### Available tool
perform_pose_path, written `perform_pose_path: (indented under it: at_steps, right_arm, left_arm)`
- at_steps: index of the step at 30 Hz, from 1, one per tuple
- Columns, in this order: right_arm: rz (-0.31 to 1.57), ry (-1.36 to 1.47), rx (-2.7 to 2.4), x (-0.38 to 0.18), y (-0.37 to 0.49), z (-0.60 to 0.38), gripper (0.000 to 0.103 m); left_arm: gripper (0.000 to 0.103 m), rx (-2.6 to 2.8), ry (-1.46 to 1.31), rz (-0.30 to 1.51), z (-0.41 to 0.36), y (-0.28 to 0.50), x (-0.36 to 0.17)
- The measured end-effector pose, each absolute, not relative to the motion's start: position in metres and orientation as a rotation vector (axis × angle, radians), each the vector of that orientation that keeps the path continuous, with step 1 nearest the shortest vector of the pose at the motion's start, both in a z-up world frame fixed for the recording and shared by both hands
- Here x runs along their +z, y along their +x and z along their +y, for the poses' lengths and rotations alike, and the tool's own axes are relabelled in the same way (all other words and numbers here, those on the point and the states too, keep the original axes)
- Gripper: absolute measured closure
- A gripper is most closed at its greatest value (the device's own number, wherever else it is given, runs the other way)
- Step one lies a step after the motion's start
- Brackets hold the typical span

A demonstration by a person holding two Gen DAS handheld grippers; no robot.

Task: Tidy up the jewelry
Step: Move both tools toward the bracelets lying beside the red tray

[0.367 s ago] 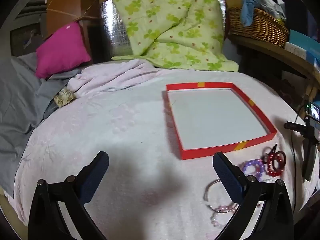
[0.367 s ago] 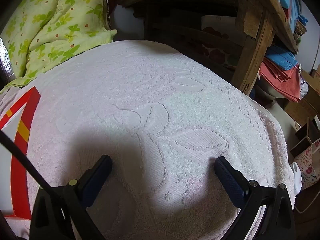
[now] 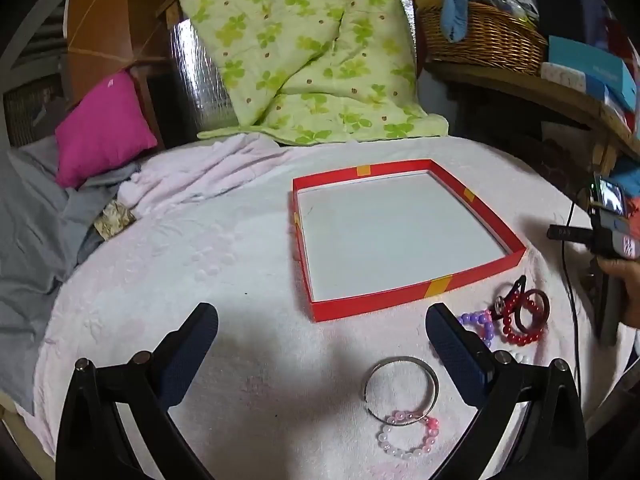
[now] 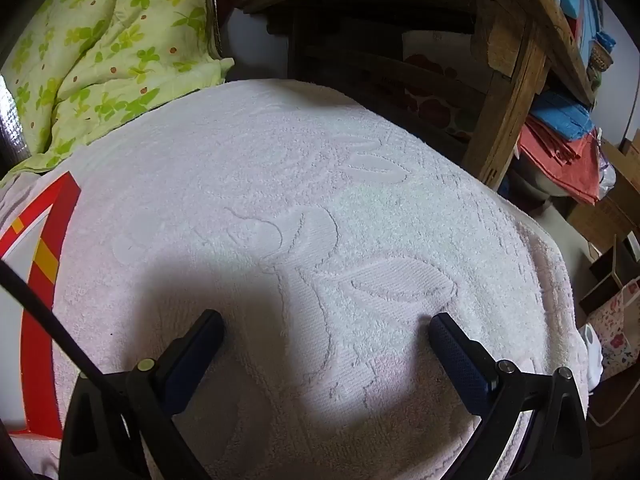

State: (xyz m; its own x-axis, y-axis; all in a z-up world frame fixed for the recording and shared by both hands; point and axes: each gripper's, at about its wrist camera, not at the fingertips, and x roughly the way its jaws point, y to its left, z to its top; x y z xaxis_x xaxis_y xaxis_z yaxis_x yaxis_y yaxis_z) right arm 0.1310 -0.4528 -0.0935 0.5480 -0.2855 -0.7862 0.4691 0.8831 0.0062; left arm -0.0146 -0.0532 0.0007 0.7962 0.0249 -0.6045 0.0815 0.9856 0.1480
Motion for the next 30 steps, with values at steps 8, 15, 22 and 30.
perform_pose_path:
  at_steps: [8, 15, 22, 30]
  right_arm:
    - [0.962, 0.122, -0.37, -0.059, 0.077, -0.422, 0.0]
    - [0.707, 0.042, -0.165, 0.018, -0.048, -0.348, 0.0]
    - [0.65, -0.024, -0.026, 0.024, -0.094, -0.273, 0.0]
    - [0.635, -0.006, -0.001, 0.01, -0.081, -0.251, 0.0]
  left_arm:
    - [0.0, 0.027, 0.106, 0.618, -0.033, -0.039, 0.019]
    - [0.0, 0.028, 0.069, 0.577, -0.022, -0.063, 0.031]
    - [0.0, 0.013, 0.064, 0.571, -0.023, -0.066, 0.029]
    - [0.0, 0.025, 0.074, 0.59, -0.022, -0.061, 0.023]
